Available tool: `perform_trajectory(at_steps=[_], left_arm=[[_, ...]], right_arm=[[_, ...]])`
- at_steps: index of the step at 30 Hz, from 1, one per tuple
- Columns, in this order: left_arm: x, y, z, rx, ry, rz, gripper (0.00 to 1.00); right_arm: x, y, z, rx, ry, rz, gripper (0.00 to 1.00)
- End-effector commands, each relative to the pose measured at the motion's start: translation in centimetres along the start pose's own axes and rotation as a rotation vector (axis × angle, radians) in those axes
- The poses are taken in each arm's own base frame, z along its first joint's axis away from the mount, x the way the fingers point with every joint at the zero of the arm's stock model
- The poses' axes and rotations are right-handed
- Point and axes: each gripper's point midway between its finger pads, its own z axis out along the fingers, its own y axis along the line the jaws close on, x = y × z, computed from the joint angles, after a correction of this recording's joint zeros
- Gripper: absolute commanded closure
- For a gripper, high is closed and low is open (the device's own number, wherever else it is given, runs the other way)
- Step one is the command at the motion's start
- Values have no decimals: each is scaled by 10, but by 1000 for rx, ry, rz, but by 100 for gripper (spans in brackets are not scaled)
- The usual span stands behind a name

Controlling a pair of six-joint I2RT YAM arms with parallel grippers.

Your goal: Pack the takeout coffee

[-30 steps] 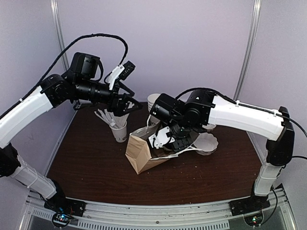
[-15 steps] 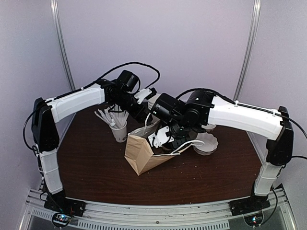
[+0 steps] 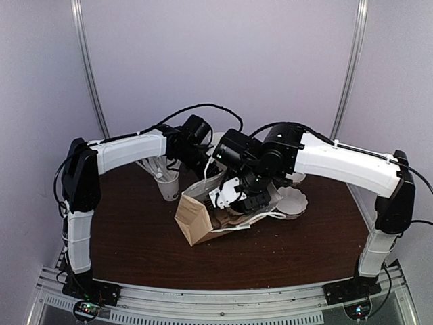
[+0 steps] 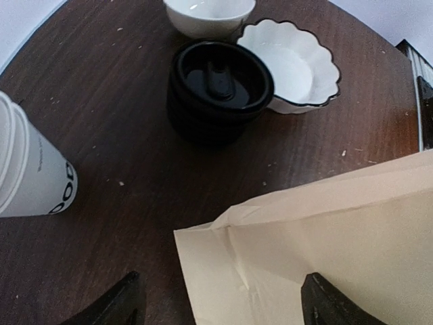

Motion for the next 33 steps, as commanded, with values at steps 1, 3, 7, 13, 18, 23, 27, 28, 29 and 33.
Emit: perform_trajectory(at_steps=[1,3,7,13,18,23,27,28,29,33], left_arm=[[-21,-34,-7,133,-93,57,17],[-24,-41,-9,172,-114,48,17],[-29,-46,-12,204,-142,23,18],[-41,-73,-21,380,-190,1,18],[-45,-61,-17,311,-186,-9,18],[-51,-3,-20,-4,-154,2,13],[-64,23,-47,-95,-179,-28,13],[-67,26,-54,-107,-190,-30,13],[-71,26,-64,-119,-208,-27,13],[-70,27,-87,-172,-225,-20,13]], right_arm=[[-6,10,-9,-71,-31,-25,48],[-7,14,-14,-104,-40,-22,48],[-2,18,-17,-131,-16,-31,48],[-1,19,-23,-117,-20,-31,48],[7,21,-15,-94,18,-50,48],[12,18,7,-106,39,-31,48],[14,13,19,-122,39,-4,48],[14,12,21,-130,36,4,48],[14,12,23,-145,39,13,48],[14,12,26,-206,34,60,48]])
